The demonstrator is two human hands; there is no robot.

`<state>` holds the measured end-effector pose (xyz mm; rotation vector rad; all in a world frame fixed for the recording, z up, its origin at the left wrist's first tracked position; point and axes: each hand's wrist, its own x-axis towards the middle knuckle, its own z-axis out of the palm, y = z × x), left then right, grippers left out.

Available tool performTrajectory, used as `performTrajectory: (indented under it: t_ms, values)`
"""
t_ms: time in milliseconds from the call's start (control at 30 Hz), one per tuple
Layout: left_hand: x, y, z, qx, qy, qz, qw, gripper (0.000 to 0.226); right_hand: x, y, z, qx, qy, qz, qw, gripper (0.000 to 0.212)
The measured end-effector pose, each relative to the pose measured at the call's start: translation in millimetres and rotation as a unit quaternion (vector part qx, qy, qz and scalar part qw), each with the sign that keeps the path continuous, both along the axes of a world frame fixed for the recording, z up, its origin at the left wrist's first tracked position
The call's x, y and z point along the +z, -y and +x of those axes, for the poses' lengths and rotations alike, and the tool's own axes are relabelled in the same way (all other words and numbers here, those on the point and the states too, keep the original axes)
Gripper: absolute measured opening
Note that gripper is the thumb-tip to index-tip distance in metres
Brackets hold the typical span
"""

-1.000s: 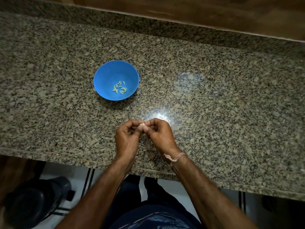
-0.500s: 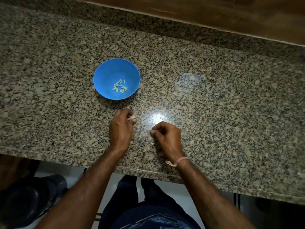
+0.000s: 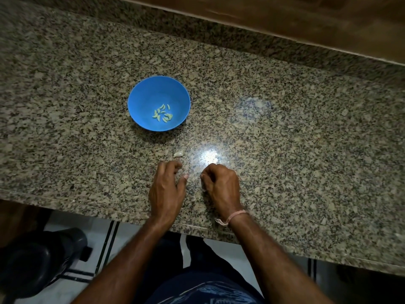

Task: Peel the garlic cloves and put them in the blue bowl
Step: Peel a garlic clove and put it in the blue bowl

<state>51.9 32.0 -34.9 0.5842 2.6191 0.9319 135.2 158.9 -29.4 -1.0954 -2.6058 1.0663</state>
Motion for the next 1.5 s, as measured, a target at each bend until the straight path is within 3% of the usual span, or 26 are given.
performTrajectory:
  t_ms: [100,233,433,733,800,867,933,1000,1067,1133,1200,1233,1300,1333,1367,1500]
  values:
    - [0,-3,-1,0.005,0.039,0.026,0.999,0.009,2,-8,-1,-0.051,-0.025,-0.127,0.99,0.005]
    - [4,-10,1,0.034,0.172,0.104,0.979,0.009,21,-14,3,-0.11,-0.101,-0.409,0.9,0.012]
    - [14,-8,-2,0.035,0.247,0.171,0.953,0.005,26,-14,13,-0.132,-0.119,-0.498,0.849,0.017]
    - [33,-12,-15,-0.032,0.249,0.154,0.956,0.008,23,-15,16,-0.096,-0.11,-0.446,0.883,0.021]
    - [37,-15,-15,-0.013,0.295,0.168,0.941,0.01,23,-14,15,-0.081,-0.11,-0.367,0.92,0.014]
    - [39,-18,-13,0.022,0.371,0.173,0.912,0.014,21,-13,14,-0.031,-0.098,-0.22,0.97,0.008]
    - [39,-18,-12,0.05,0.428,0.171,0.886,0.017,22,-12,13,0.017,-0.1,-0.116,0.988,0.009]
    - [40,-17,-11,0.035,0.399,0.175,0.9,0.016,23,-13,13,0.014,-0.102,-0.119,0.988,0.013]
    - [38,-17,-9,-0.019,0.256,0.135,0.957,0.014,24,-13,13,-0.038,-0.094,-0.212,0.972,0.015]
    - [35,-18,-7,-0.054,0.129,0.077,0.987,0.015,25,-14,12,-0.101,-0.092,-0.349,0.927,0.016]
    - [32,-18,-6,-0.052,0.118,0.072,0.989,0.016,27,-13,12,-0.12,-0.094,-0.414,0.897,0.018]
    - [32,-18,-8,-0.041,0.158,0.09,0.983,0.016,26,-12,12,-0.111,-0.095,-0.39,0.909,0.018]
    - [36,-19,-7,-0.013,0.267,0.129,0.955,0.018,26,-10,11,-0.053,-0.069,-0.238,0.967,0.023]
    - [37,-18,-7,-0.015,0.28,0.134,0.951,0.019,26,-8,10,-0.033,-0.061,-0.187,0.98,0.027]
    - [38,-17,-7,-0.031,0.254,0.123,0.959,0.019,26,-7,9,-0.037,-0.062,-0.186,0.98,0.029]
    - [32,-15,-8,-0.105,0.071,0.051,0.991,0.018,27,-12,9,-0.091,-0.069,-0.364,0.924,0.032]
